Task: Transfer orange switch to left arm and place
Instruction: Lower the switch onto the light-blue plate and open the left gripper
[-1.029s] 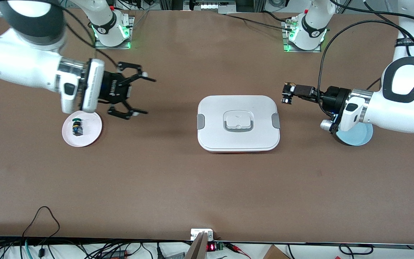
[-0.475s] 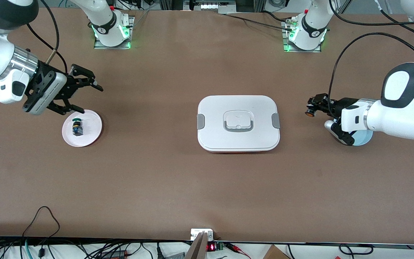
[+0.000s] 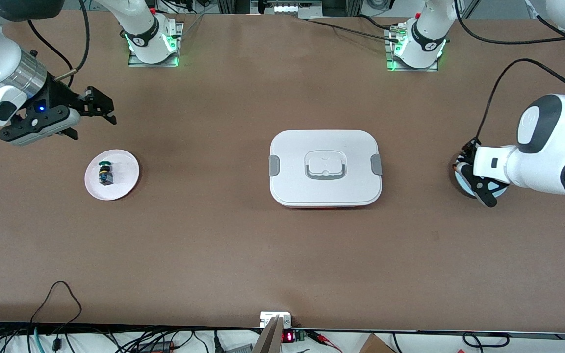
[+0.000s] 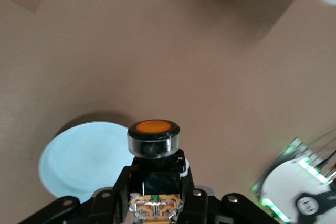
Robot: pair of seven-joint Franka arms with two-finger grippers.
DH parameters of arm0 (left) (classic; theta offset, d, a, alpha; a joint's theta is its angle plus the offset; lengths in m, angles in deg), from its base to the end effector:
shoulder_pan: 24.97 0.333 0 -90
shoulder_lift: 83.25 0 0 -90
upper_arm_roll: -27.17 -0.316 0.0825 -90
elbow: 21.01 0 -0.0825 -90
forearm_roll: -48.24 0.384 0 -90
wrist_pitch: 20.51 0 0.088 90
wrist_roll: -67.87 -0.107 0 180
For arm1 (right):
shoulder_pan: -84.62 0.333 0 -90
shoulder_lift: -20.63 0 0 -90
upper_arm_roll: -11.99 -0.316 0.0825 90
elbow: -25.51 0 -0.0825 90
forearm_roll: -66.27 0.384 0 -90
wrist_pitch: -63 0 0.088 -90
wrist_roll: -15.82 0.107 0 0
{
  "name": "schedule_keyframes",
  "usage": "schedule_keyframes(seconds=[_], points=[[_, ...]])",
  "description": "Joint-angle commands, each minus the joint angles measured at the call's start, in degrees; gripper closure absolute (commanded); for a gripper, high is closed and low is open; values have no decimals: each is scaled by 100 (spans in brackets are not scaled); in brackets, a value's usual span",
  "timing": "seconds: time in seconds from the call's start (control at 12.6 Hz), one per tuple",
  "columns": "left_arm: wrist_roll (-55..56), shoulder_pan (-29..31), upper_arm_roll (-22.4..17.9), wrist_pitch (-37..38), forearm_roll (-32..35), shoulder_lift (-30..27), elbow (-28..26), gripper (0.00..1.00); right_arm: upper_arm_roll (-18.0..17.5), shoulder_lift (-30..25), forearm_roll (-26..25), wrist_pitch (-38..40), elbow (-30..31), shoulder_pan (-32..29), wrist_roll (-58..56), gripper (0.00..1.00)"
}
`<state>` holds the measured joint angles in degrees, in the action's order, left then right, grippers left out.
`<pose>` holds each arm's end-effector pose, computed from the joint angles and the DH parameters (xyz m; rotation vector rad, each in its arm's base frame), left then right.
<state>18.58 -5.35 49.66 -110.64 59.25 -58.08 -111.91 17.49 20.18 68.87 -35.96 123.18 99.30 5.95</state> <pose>0.6228 0.0169 0.3709 2.6130 -1.3483 -0.5838 0.5547 0.0937 0.5790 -3.0547 -0.5025 -0.0474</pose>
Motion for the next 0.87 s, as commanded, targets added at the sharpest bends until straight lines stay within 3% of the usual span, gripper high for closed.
schedule_keyframes(seconds=[0.0, 0.32, 0.79], points=[[-1333, 628, 54, -512, 331, 365, -15, 80, 109, 28, -312, 236, -292, 10, 275, 0], [-2681, 1228, 54, -1698, 893, 489, -682, 81, 171, 89, -339, 228, -381, -140, 249, 0], [-2903, 1535, 45, -2867, 1158, 471, -1763, 81, 171, 317, -400, 210, -539, -193, 258, 0]])
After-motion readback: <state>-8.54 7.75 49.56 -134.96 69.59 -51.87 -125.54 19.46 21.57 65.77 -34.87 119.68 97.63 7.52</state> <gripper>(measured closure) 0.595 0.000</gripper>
